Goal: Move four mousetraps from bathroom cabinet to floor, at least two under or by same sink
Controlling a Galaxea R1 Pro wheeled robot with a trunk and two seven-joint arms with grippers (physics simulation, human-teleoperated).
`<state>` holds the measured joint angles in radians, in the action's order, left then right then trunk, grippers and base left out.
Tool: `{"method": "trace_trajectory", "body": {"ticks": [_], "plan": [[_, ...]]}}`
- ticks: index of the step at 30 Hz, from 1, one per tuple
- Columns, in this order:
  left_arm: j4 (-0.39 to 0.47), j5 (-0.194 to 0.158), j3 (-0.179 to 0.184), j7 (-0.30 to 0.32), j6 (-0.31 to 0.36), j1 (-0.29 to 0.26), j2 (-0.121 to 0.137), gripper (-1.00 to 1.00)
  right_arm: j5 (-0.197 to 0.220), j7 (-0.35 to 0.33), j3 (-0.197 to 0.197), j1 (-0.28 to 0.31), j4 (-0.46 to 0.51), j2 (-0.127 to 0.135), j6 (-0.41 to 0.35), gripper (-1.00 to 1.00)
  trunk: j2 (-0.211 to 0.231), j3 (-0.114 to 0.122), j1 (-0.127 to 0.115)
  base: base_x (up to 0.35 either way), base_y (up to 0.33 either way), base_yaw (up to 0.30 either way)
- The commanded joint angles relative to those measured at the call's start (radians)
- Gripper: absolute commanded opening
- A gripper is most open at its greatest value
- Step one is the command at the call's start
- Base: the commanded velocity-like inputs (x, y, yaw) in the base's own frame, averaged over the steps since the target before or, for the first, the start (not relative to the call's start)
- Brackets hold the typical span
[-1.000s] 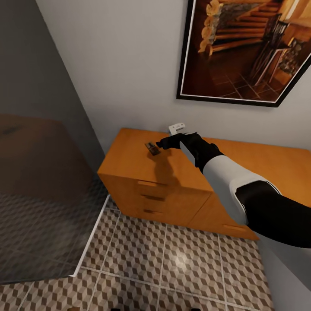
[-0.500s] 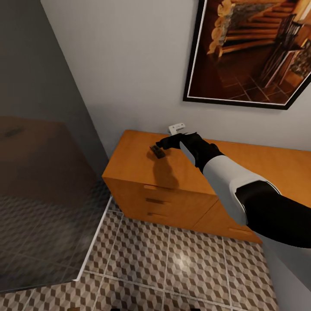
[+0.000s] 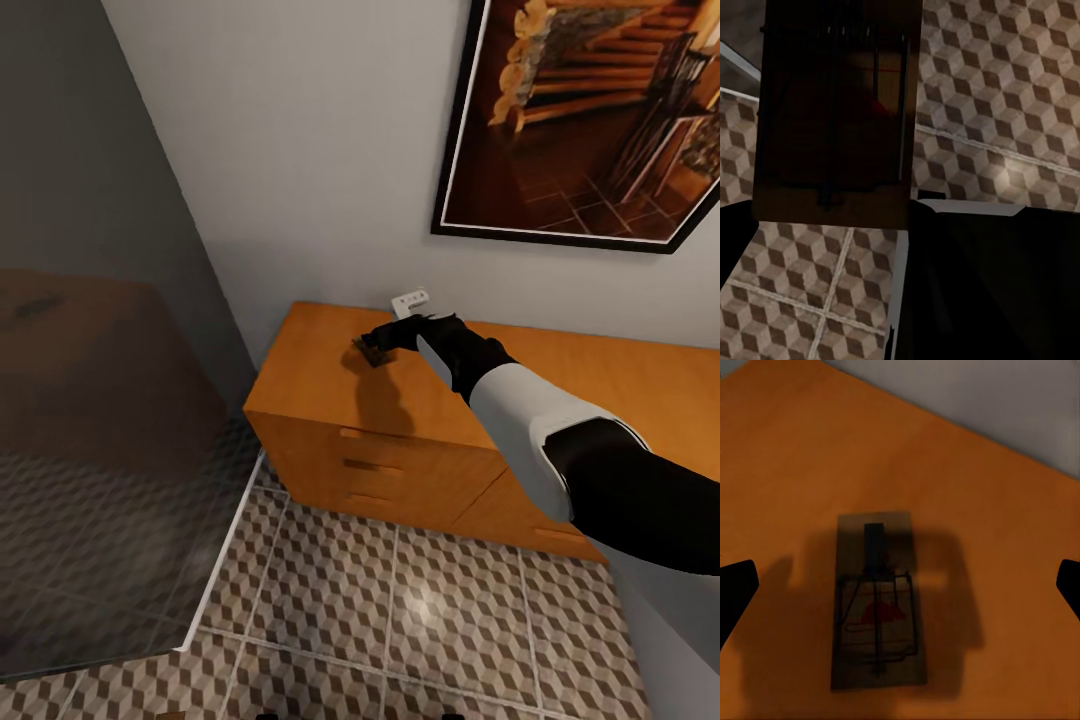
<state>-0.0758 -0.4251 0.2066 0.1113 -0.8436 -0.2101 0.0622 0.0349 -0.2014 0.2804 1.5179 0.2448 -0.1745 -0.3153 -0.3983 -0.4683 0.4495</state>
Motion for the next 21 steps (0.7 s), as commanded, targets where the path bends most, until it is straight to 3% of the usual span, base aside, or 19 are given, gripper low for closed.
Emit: {"method": "trace_trajectory", "body": {"ticks": [1, 21], "plan": [[-0.003, -0.007, 0.004, 0.005, -0.005, -0.002, 0.000, -1.00, 0.003, -0.001, 0.002, 0.000, -0.002, 0.000, 0.003, 1.00, -0.002, -0.001, 0.001, 0.000, 0.004, 0.000], [-0.004, -0.007, 0.004, 0.005, -0.005, -0.001, -0.001, -1.00, 0.003, 0.006, 0.002, -0.001, -0.060, 0.000, 0.028, 1.00, -0.002, -0.008, 0.001, 0.000, 0.000, 0.000]]}}
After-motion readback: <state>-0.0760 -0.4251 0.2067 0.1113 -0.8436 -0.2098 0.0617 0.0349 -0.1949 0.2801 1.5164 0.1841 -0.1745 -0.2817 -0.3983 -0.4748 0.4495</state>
